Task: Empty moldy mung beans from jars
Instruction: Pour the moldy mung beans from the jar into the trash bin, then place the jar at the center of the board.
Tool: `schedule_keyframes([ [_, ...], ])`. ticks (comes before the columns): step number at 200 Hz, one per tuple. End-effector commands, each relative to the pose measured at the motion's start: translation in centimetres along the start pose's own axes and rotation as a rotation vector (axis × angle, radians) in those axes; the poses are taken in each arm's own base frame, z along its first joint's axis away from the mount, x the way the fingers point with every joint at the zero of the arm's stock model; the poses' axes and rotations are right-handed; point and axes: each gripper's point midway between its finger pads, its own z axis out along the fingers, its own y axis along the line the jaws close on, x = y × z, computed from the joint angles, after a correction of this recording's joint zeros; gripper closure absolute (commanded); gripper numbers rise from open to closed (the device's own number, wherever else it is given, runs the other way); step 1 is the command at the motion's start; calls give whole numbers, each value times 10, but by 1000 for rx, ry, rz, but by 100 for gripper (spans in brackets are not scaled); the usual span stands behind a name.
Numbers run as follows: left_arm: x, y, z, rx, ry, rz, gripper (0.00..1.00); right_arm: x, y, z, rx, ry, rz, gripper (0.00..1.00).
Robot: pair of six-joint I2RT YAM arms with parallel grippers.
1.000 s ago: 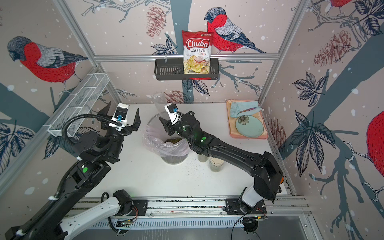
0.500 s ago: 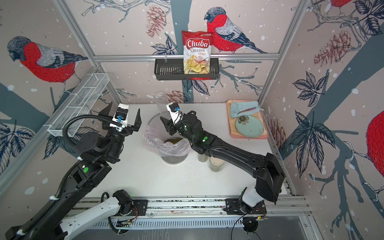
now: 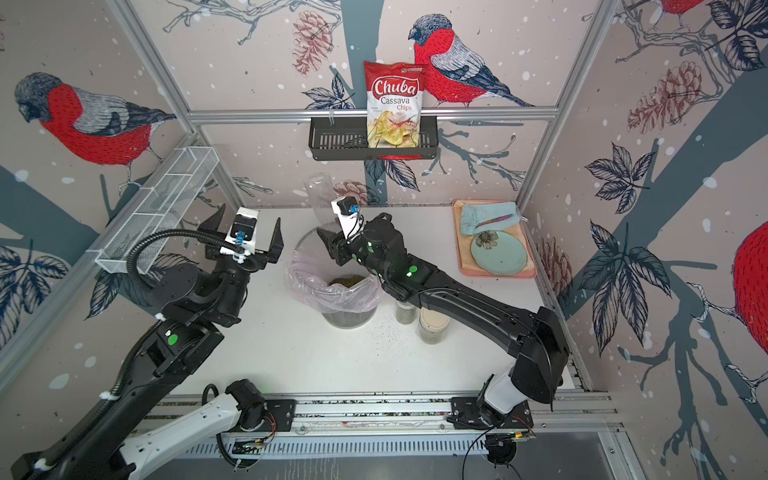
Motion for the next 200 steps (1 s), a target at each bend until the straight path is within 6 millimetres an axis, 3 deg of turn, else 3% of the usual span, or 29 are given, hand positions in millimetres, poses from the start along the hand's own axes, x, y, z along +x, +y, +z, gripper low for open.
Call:
schedule_keyframes([
  [1,-5,6,0,-17,-12,-45,2,-1,4,7,-166,137,206,74],
  [47,-6,11,-1,-31,1,-73,2,10,35,1,-380,354,349,72],
  [63,-3,23,-2,-99,15,-85,2,19,44,-3,-439,403,377,72],
  [92,-5,29,-4,-120,9,-103,2,24,46,-8,-437,420,385,72],
  [128,-5,23,0,-102,6,-101,2,10,40,-20,-410,411,347,73],
  [148,-5,19,2,-91,-1,-103,2,-7,27,-37,-361,380,315,73],
  [163,-4,14,6,-83,0,-98,2,-20,7,-53,-289,348,306,73],
  [200,-3,5,16,-59,-1,-164,2,-38,-75,-109,-29,273,328,73],
])
